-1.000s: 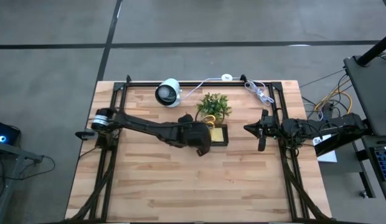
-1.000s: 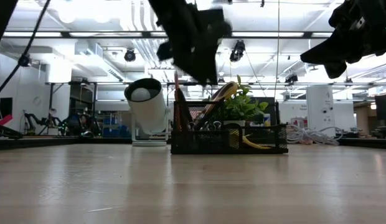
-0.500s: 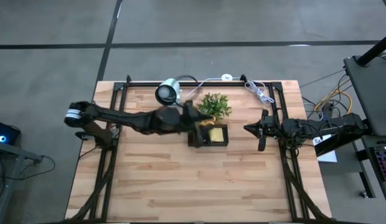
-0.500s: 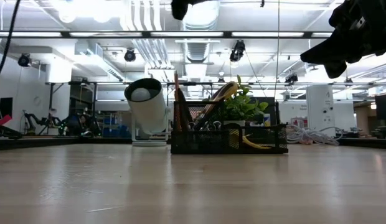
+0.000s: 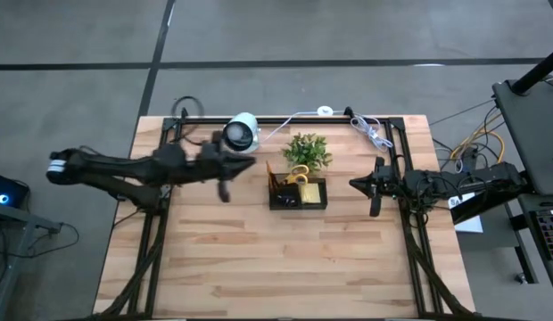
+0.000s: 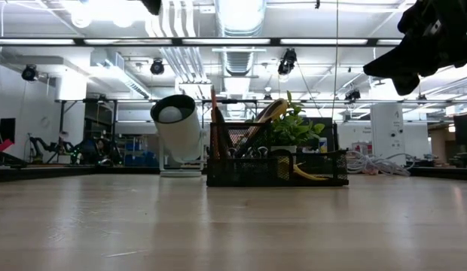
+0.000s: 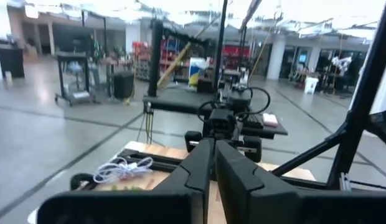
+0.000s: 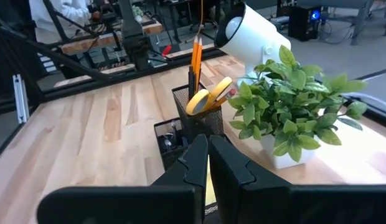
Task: Pick and place office supplies into organizer
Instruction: Return to Home Position
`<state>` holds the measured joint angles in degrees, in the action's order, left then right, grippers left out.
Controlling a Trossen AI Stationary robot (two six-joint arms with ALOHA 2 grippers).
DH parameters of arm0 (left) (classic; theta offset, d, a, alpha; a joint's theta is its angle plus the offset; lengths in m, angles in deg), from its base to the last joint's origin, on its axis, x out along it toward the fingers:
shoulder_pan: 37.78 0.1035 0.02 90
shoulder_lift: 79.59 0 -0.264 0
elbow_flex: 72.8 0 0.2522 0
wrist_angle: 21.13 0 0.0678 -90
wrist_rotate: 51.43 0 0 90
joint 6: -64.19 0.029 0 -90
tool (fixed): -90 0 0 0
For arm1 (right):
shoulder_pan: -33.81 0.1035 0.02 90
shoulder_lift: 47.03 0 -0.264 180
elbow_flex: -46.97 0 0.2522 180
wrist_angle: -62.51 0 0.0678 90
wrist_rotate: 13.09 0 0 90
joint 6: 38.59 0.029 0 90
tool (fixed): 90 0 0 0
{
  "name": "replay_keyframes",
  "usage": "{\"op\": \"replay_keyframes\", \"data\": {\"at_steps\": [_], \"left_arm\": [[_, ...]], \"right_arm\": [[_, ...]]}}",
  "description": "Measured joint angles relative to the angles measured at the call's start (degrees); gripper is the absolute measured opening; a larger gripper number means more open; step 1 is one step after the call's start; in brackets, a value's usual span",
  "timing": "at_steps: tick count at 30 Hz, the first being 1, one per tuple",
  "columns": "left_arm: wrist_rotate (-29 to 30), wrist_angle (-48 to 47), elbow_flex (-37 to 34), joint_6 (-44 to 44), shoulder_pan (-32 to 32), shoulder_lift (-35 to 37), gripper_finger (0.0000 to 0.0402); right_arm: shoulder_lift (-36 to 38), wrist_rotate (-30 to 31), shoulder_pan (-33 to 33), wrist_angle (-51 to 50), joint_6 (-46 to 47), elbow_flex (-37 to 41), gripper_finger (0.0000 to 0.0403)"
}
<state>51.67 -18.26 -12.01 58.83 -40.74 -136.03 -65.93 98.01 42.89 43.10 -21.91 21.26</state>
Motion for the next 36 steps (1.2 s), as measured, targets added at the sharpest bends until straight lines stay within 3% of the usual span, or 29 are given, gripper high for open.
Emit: {"op": "replay_keyframes", "data": {"at_steps": [11,22,30,36], "left_arm": [[-1.55,-0.94,-19.17,5.29,0.00,26.85,0.0001],[-2.73,-3.56,-35.87,7.42,-0.02,47.45,0.0000],[-2.80,-3.54,-43.87,7.23,-0.02,54.91,0.0000],[-2.43,-3.14,-46.32,5.85,-0.02,54.04,0.0000]], "right_arm": [[-0.01,0.00,0.00,0.00,2.75,0.00,0.0009],[-0.02,0.01,0.01,0.25,2.90,0.00,0.0009],[0.00,0.02,0.00,0.52,3.32,0.00,0.0009],[0.02,-0.02,0.00,5.29,3.15,0.00,0.0009]]}}
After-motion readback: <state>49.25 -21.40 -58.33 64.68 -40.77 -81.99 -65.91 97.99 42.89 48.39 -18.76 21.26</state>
